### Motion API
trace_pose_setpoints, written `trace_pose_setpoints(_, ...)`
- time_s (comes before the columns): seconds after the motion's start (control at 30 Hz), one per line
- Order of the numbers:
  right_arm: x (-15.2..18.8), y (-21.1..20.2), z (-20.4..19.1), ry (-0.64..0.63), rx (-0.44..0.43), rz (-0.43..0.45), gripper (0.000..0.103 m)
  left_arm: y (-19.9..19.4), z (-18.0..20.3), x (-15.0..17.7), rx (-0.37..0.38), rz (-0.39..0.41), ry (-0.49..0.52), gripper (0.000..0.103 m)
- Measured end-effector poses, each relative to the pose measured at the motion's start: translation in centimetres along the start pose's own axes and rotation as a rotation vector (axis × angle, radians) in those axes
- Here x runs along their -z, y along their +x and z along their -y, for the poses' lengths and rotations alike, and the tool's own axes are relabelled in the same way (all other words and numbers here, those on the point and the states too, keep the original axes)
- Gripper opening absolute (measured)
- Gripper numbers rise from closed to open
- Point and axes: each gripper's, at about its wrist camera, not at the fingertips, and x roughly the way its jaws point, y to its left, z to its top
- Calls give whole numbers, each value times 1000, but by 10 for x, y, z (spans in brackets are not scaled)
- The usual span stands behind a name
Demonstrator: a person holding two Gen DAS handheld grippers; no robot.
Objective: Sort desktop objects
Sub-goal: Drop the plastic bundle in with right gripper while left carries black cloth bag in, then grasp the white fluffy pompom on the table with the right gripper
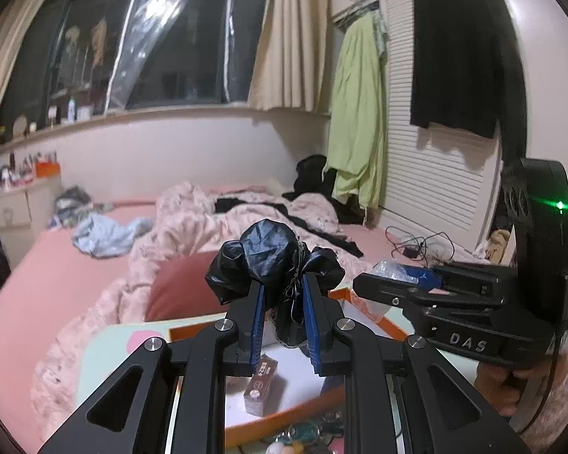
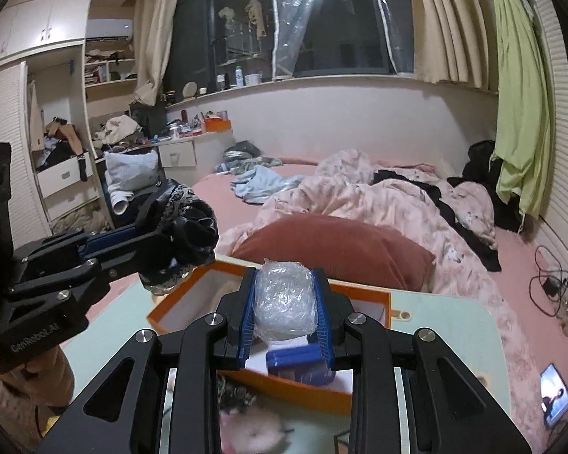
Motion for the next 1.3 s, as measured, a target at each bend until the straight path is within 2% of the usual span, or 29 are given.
trace_pose_setpoints(0.03, 0, 5, 2, 22, 19, -3, 30, 12, -4, 1, -7, -33, -13, 28)
trace_pose_setpoints(0.07, 0, 12, 4, 38, 29, -16, 34, 21, -6, 4, -27, -59, -19, 50)
trace_pose_setpoints(0.1, 1, 19, 5, 46, 33, -39, 51, 25, -8, 5, -45, -68, -24, 65)
trace_pose_setpoints(0.17, 3, 37, 13, 81, 57, -107, 73, 28, -15, 9, -102, -58, -47, 76)
trace_pose_setpoints(0.2, 6, 42, 20, 114, 75, -117, 73, 25, -19, 10, -106, -48, -66, 76)
trace_pose_setpoints(0.3, 10, 32, 36, 207, 52, -99, 74, 10, -33, 16, -68, -47, -130, 77)
trace_pose_setpoints(0.37, 13, 19, 43, 249, 36, -74, 78, 4, -36, 20, -80, -46, -144, 78)
trace_pose_setpoints(0.5, 17, -5, 43, 241, 41, -48, 79, -11, -40, 30, -76, -63, -174, 84)
trace_pose_setpoints(0.6, 26, -20, 36, 209, 41, -57, 79, -20, -32, 46, -55, -131, -173, 88)
trace_pose_setpoints(0.7, 42, -28, 23, 155, 42, -100, 79, -26, -14, 67, -38, -206, -123, 89)
trace_pose_setpoints(0.83, 76, -26, 0, 58, 32, -223, 79, -28, 12, 106, -46, -320, -41, 89)
trace_pose_setpoints(1.0, 109, -14, -11, 12, 27, -361, 79, -18, 12, 136, -30, -415, -93, 89)
trace_pose_setpoints(1.13, 124, -3, -7, -1, 23, -462, 80, -18, 17, 140, -66, -435, -59, 90)
trace_pose_setpoints(1.2, 128, -4, -8, -29, 50, -451, 88, -13, 21, 141, -85, -453, -27, 103)
trace_pose_setpoints(1.23, 130, -4, -8, -41, 57, -454, 90, -9, 27, 143, -115, -474, 22, 103)
trace_pose_setpoints(1.27, 130, -3, -8, -48, 53, -457, 99, -9, 28, 142, -118, -470, 38, 103)
trace_pose_setpoints(1.3, 132, -1, -7, -50, 50, -464, 103, -9, 28, 141, -109, -474, 31, 103)
